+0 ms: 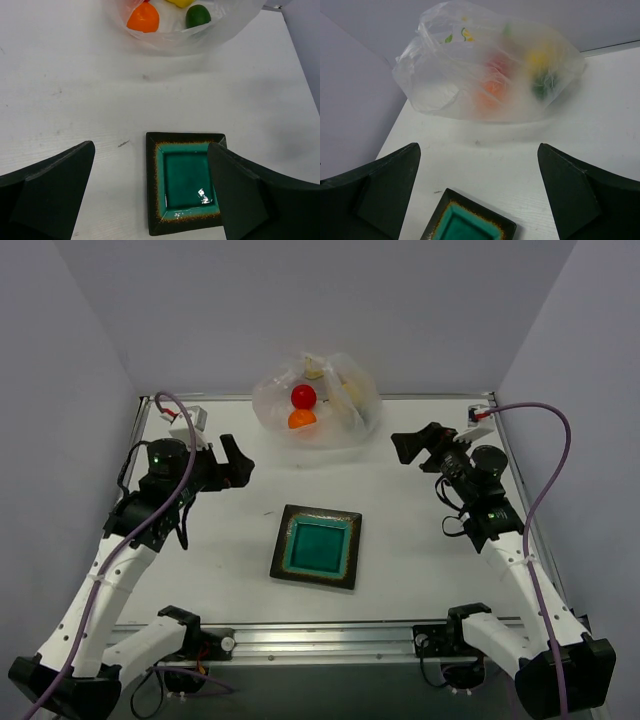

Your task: Take the fake fruits out of the plastic bag

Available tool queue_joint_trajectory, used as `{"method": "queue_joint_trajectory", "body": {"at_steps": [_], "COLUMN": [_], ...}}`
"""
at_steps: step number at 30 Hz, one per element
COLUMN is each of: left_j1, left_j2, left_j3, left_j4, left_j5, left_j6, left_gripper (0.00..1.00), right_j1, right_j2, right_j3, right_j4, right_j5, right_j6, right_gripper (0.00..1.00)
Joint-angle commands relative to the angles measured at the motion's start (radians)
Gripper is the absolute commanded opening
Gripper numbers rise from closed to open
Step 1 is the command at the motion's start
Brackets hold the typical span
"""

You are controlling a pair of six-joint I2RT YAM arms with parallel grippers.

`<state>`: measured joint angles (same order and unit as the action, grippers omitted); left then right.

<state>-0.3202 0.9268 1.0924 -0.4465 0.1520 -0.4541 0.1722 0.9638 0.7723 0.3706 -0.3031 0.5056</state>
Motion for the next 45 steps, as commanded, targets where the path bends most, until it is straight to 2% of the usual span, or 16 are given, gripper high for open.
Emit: {"method": "queue_joint_trajectory", "body": {"at_steps": [1,7,12,18,20,27,29,33,34,35,37,38,39,41,42,45], "left_j1": [0.003,0.003,0.006,0.024,0.044,0.078,0.079,0.082,0.082,0.084,0.084,0.084,0.082,0.076,0.072,0.07], "left_j2": [0.039,0.211,0.421,0.65,0.73,1.007,1.108,1.247,1.276,1.287,1.3,1.301,1.296,1.244,1.216,1.085], "left_j3": [0.081,0.202,0.432,0.616,0.685,0.981,1.097,1.242,1.256,1.262,1.27,1.268,1.27,1.249,1.229,1.12], "left_j4": [-0.052,0.02,0.019,0.032,0.037,-0.065,-0.099,-0.156,-0.15,-0.144,-0.118,-0.109,-0.1,-0.08,-0.042,0.061], "left_j5": [-0.068,-0.153,-0.19,-0.151,-0.06,0.081,0.078,0.061,0.057,0.054,0.05,0.047,0.049,0.05,0.05,0.09], "left_j6": [-0.003,-0.018,0.028,0.123,0.14,0.232,0.252,0.256,0.255,0.246,0.232,0.206,0.197,0.184,0.18,0.118], "left_gripper": [0.94,0.94,0.94,0.94,0.94,0.94,0.94,0.96,0.94,0.86,0.6,0.23,0.06,0.02,0.02,0.02], "right_j1": [0.012,0.033,0.098,0.285,0.294,0.319,0.319,0.306,0.305,0.305,0.306,0.309,0.309,0.309,0.311,0.305], "right_j2": [-0.008,0.044,0.186,0.392,0.482,0.772,0.863,1.03,1.097,1.128,1.179,1.187,1.181,1.158,1.139,1.044], "right_j3": [0.012,0.027,0.136,0.412,0.5,0.761,0.815,1.006,1.045,1.082,1.155,1.168,1.171,1.147,1.135,1.069], "right_j4": [0.06,0.116,0.078,-0.137,-0.157,-0.216,-0.226,-0.225,-0.222,-0.226,-0.222,-0.219,-0.21,-0.185,-0.18,-0.141], "right_j5": [-0.047,-0.071,-0.033,0.255,0.274,0.378,0.464,0.47,0.466,0.472,0.466,0.463,0.464,0.463,0.464,0.443], "right_j6": [0.014,0.05,-0.021,-0.241,-0.254,-0.302,-0.314,-0.332,-0.337,-0.34,-0.345,-0.342,-0.338,-0.343,-0.345,-0.345], "right_gripper": [0.99,1.0,1.0,1.0,1.0,1.0,1.0,1.0,1.0,0.99,0.79,0.63,0.29,0.05,0.0,0.0]}}
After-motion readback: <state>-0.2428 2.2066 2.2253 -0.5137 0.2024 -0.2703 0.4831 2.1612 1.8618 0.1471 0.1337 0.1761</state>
